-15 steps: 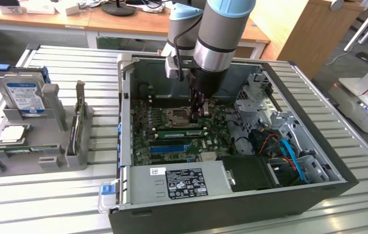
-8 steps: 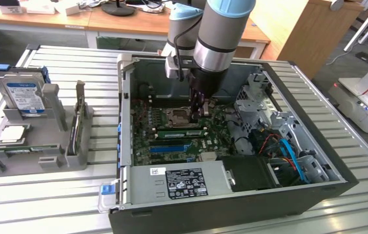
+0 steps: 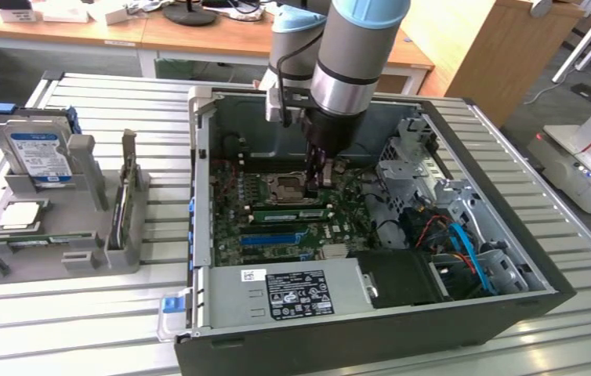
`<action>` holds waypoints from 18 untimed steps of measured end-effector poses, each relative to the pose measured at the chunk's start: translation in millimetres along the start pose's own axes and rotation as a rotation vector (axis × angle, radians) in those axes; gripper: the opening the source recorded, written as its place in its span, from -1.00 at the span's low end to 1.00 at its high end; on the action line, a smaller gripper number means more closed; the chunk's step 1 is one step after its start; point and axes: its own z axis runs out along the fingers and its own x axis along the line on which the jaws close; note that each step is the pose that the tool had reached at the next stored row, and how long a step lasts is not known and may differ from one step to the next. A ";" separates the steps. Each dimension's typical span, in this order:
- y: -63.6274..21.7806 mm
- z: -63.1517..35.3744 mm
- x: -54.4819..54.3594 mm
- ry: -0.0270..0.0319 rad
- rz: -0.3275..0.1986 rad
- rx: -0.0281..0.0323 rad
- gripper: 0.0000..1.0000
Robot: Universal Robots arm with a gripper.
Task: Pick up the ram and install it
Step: 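Press down the ram until it locks into place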
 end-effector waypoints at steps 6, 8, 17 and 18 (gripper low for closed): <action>0.0 0.2 0.0 -0.0007 0.100 0.0015 -0.79; 0.0 0.3 0.0 -0.0010 0.134 0.0021 -0.79; 0.0 0.5 0.0 -0.0021 0.277 0.0043 -0.79; 0.1 0.5 0.0 -0.0023 0.291 0.0046 -0.79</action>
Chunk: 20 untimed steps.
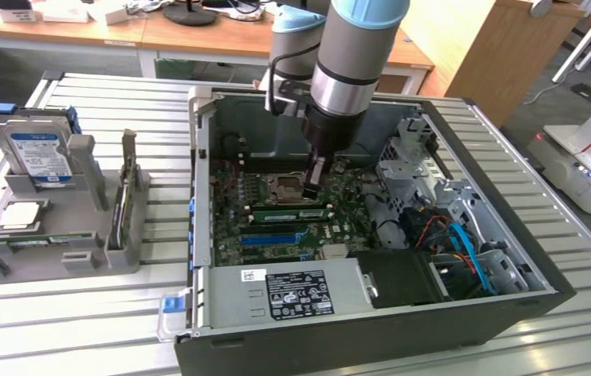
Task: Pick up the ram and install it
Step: 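Press down the ram until it locks into place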
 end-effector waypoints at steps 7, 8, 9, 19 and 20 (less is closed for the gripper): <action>0.1 0.0 0.1 -0.0006 0.093 0.0015 -0.79; 0.2 0.0 0.1 -0.0007 0.106 0.0017 -0.79; 0.2 0.1 0.1 -0.0008 0.121 0.0020 -0.79; 0.3 0.3 0.1 -0.0019 0.265 0.0042 -0.79; 0.3 0.4 0.2 -0.0020 0.280 0.0045 -0.79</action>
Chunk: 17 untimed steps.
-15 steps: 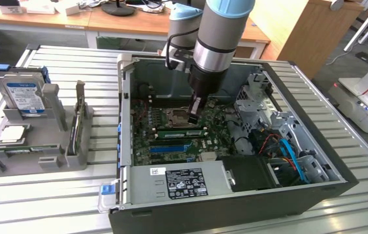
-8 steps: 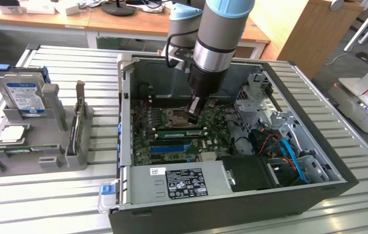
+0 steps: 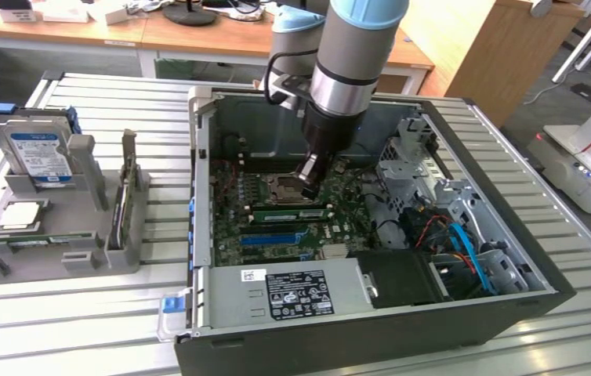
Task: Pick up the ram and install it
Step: 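Press down the ram until it locks into place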
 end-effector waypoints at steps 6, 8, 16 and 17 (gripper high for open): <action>0.0 0.2 0.0 -0.0007 0.096 0.0016 -0.79; 0.0 0.3 0.0 -0.0010 0.130 0.0021 -0.79; 0.0 0.7 0.0 -0.0020 0.264 0.0041 -0.79; 0.0 0.7 0.0 -0.0021 0.280 0.0044 -0.79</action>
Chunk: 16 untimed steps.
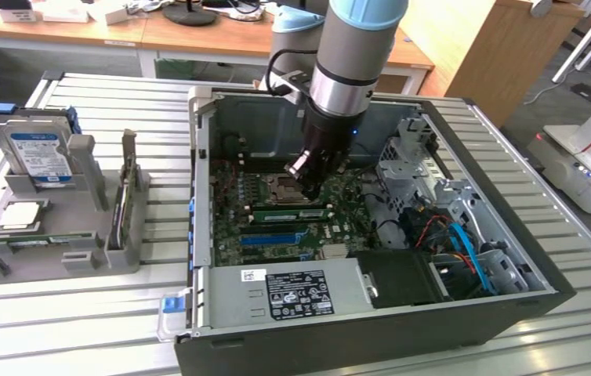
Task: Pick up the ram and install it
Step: 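Press down the ram until it locks into place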
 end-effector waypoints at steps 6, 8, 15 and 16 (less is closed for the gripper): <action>0.0 0.2 0.0 -0.0007 0.090 0.0014 -0.79; 0.0 0.2 0.0 -0.0009 0.119 0.0019 -0.79; 0.0 0.3 0.0 -0.0017 0.224 0.0036 -0.79; 0.0 0.3 0.0 -0.0018 0.239 0.0039 -0.79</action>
